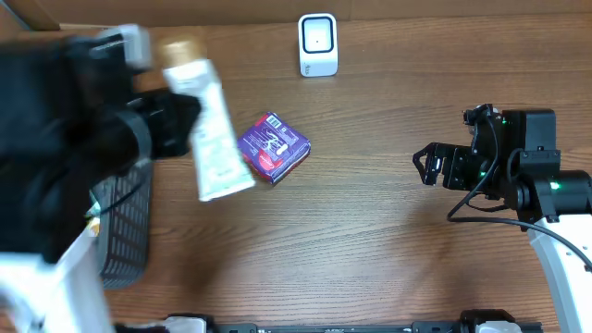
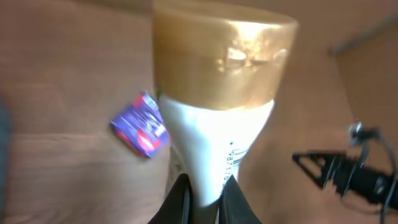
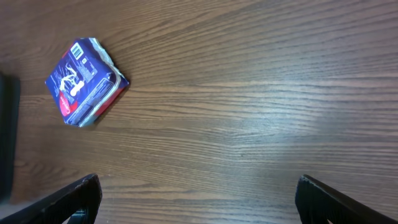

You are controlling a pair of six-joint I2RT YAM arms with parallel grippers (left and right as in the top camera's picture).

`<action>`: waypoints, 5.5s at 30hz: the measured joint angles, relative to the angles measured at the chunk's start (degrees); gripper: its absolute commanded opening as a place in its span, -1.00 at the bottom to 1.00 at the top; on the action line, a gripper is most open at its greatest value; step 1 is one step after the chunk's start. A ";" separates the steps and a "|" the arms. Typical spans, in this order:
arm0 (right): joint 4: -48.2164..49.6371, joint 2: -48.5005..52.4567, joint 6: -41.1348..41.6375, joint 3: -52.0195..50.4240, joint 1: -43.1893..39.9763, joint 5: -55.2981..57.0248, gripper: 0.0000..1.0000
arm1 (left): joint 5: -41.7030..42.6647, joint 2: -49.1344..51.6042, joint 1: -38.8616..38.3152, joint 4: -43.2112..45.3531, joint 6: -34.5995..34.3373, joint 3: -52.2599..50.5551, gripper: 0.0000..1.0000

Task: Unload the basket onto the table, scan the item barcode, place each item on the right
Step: 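Carry the white gold-capped tube out and drop it beside the box, then reach into the basket and grasp the green juice box with left gripper, then carry the green juice box out and place it right of the tube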

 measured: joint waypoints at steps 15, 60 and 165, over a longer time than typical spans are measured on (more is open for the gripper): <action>-1.05 0.00 -0.02 0.00 0.00 -0.02 1.00 | -8.96 9.03 -19.21 28.04 -11.06 -38.07 -0.92; -1.79 0.00 -0.02 0.00 0.00 -0.02 1.00 | -25.64 -8.48 1.31 10.86 -9.99 -27.91 0.93; -2.43 0.00 -0.02 0.00 0.02 -0.02 1.00 | -5.81 11.45 37.09 2.43 5.81 -6.23 -0.92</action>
